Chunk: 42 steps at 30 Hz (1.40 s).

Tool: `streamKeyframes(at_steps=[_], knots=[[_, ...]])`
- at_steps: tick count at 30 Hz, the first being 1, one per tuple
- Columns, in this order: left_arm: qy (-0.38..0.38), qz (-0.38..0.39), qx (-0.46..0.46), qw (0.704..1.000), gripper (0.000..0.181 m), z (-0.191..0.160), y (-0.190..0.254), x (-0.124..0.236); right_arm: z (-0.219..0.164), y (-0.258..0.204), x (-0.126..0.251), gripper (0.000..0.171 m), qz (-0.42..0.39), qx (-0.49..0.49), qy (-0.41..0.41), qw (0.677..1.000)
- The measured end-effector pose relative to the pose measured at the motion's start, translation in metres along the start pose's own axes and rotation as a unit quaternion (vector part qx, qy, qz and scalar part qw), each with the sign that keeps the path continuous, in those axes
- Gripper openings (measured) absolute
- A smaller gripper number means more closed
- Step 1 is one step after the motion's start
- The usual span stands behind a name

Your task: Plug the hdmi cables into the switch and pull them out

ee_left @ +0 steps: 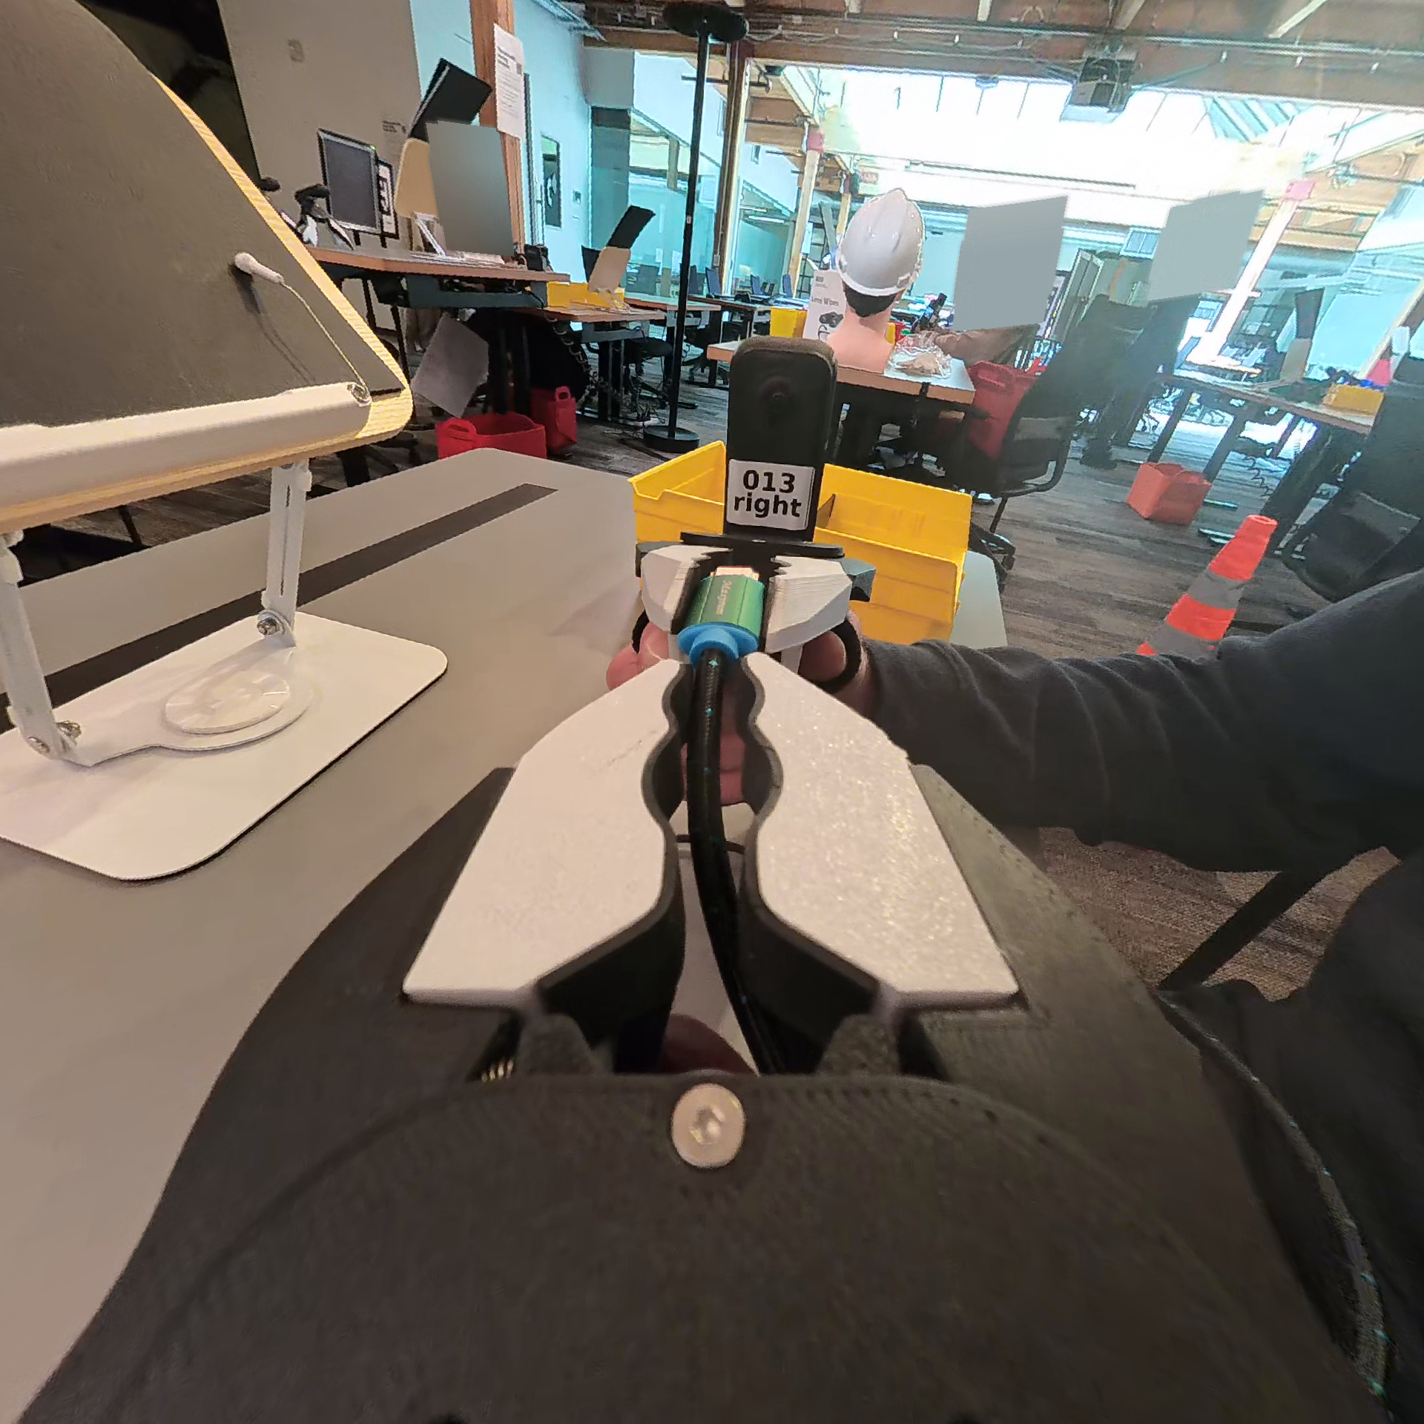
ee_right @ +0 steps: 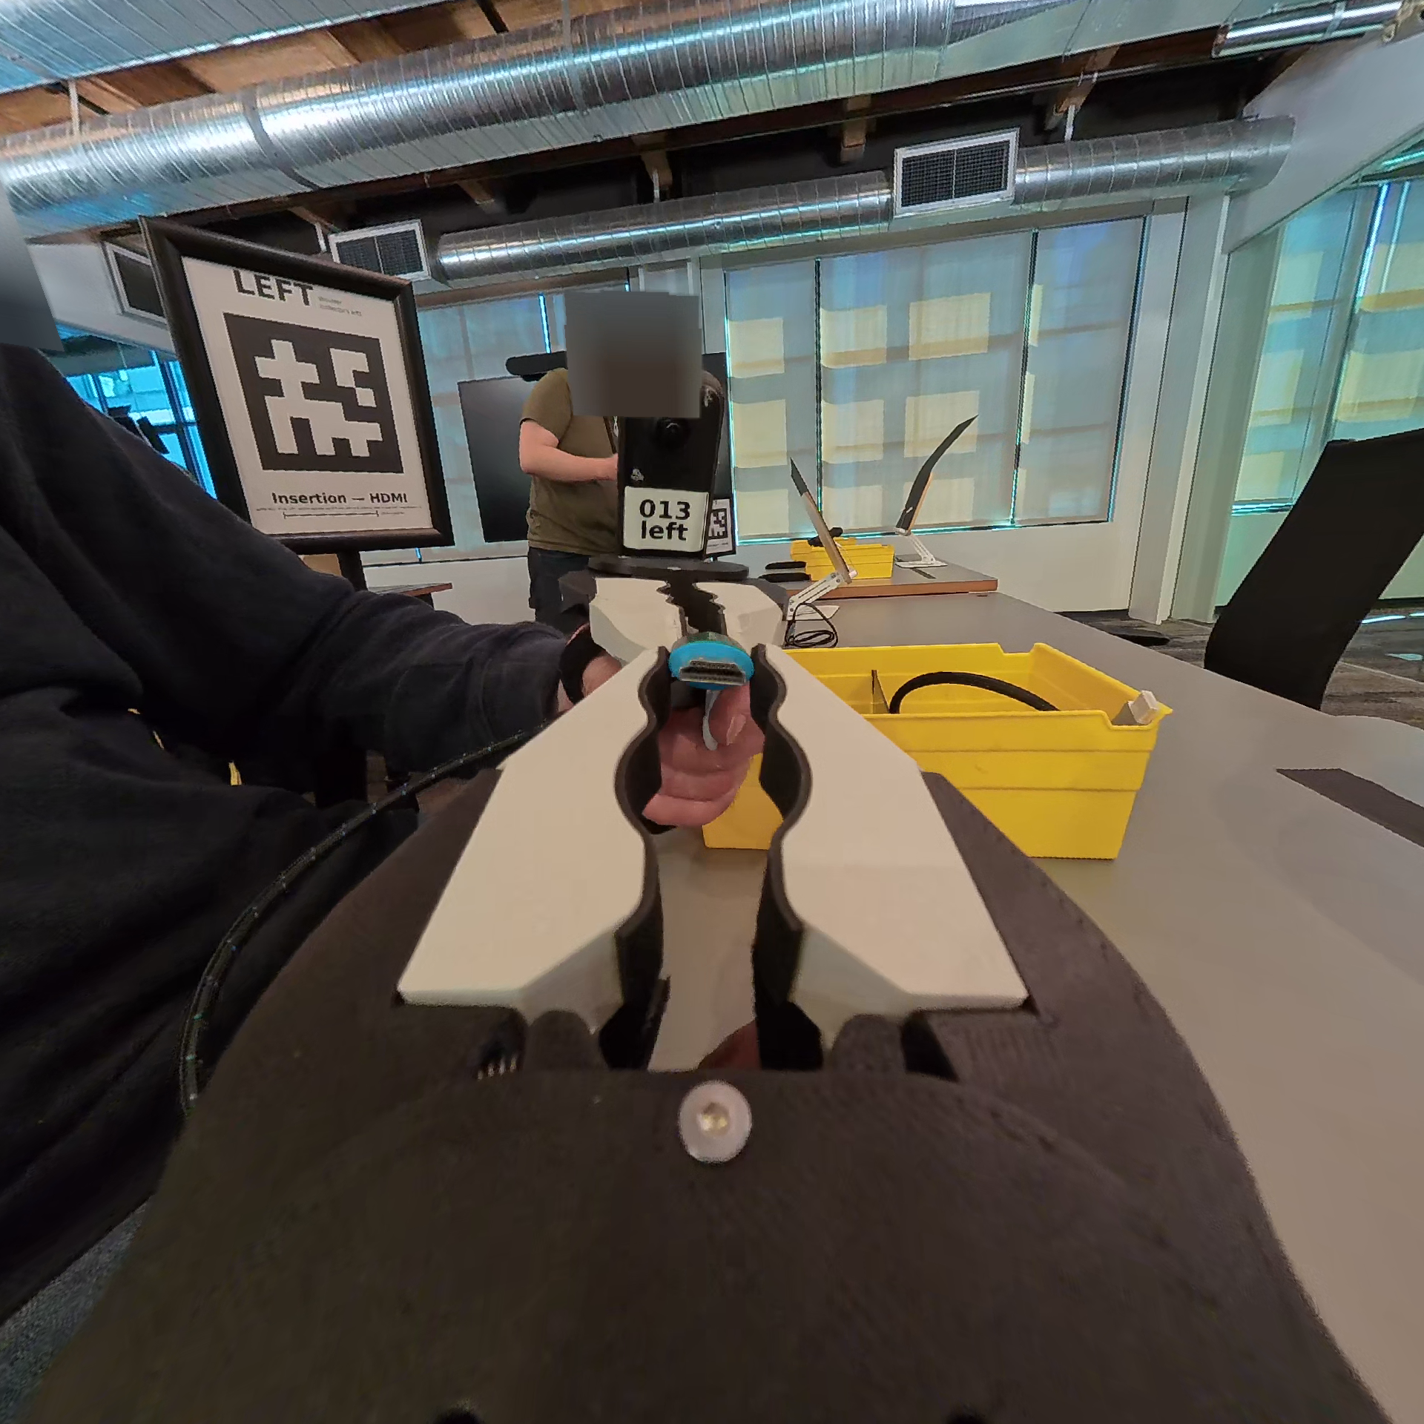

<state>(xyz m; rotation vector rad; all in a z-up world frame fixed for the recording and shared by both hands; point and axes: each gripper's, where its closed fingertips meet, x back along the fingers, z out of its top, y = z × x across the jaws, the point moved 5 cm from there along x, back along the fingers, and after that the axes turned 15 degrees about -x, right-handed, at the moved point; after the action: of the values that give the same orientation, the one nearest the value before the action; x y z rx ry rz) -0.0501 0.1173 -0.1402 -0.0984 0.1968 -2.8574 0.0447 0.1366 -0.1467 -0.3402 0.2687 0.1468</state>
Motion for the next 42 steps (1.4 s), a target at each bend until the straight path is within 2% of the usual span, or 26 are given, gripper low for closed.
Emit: streamKeyframes(at_steps=[8, 16, 26, 31, 34, 40, 42], knots=[[-0.034, -0.008, -0.012, 0.999, 0.008, 0.002, 0.000, 0.001, -0.001, -0.001, 0.001, 0.019, -0.015, 0.021, -0.026, 0.999], [0.006, 0.002, 0.002, 1.000, 0.009, 0.005, 0.000, 0.000, 0.002, -0.001, 0.000, 0.018, 0.011, -0.027, 0.011, 1.000], [0.005, 0.004, 0.002, 1.000, 0.009, 0.006, 0.000, -0.001, 0.002, -0.001, 0.001, 0.018, 0.009, -0.018, 0.015, 1.000], [-0.012, -0.013, 0.000, 1.000, 0.023, 0.003, 0.004, -0.002, 0.004, 0.000, 0.002, 0.018, 0.003, -0.016, 0.020, 1.000], [-0.017, -0.004, -0.002, 1.000, 0.023, 0.000, 0.004, -0.003, 0.005, 0.001, 0.003, 0.018, 0.002, -0.014, 0.024, 1.000], [-0.026, 0.040, -0.015, 0.999, 0.007, -0.002, -0.001, -0.002, 0.004, 0.001, 0.002, 0.018, 0.002, -0.015, 0.027, 1.000], [-0.023, 0.043, -0.016, 0.999, 0.006, -0.002, -0.001, -0.002, 0.004, 0.001, 0.002, 0.018, 0.001, -0.016, 0.026, 1.000]])
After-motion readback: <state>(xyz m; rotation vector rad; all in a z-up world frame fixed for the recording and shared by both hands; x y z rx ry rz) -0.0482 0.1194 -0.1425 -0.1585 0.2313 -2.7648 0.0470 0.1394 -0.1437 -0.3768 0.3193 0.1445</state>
